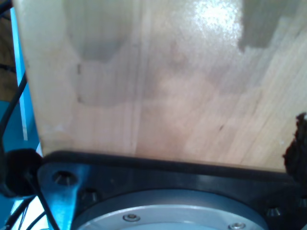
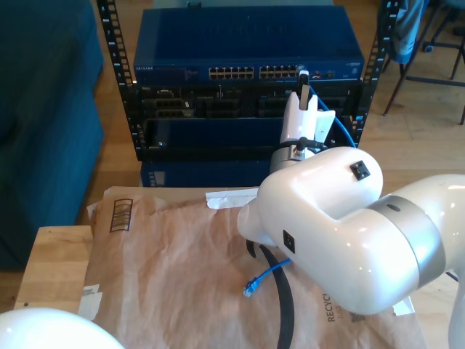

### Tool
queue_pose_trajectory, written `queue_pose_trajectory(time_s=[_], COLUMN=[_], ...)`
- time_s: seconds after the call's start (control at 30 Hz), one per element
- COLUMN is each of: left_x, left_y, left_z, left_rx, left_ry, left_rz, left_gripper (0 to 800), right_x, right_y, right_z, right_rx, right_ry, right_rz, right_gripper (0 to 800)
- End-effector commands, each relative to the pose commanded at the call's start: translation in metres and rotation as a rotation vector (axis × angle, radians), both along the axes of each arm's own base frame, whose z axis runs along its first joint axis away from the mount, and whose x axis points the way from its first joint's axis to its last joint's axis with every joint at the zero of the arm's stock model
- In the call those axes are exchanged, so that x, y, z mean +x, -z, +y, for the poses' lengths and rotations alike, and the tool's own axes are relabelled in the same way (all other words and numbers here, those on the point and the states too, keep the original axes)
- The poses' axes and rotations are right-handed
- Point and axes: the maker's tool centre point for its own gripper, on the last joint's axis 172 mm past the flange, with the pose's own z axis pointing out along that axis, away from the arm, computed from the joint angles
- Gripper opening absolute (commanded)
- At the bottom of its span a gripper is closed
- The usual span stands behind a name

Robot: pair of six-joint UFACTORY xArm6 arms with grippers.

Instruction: Grab the cable and plug it in

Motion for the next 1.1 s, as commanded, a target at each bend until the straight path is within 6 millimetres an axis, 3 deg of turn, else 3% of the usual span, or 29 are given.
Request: queue_pose_trajectory(time_s=[1.1], left_x=[0.0], left_y=[0.0], left_z=[0.0], left_rx=[0.0], left_ry=[0.0], left_rz=[0.0], left_gripper=[800], right_x=[0.009], right_y=[0.0036], right_z=[0.0055], right_rx=[0.014], right_ry=[-0.012], right_rz=[0.009], right_gripper=[0])
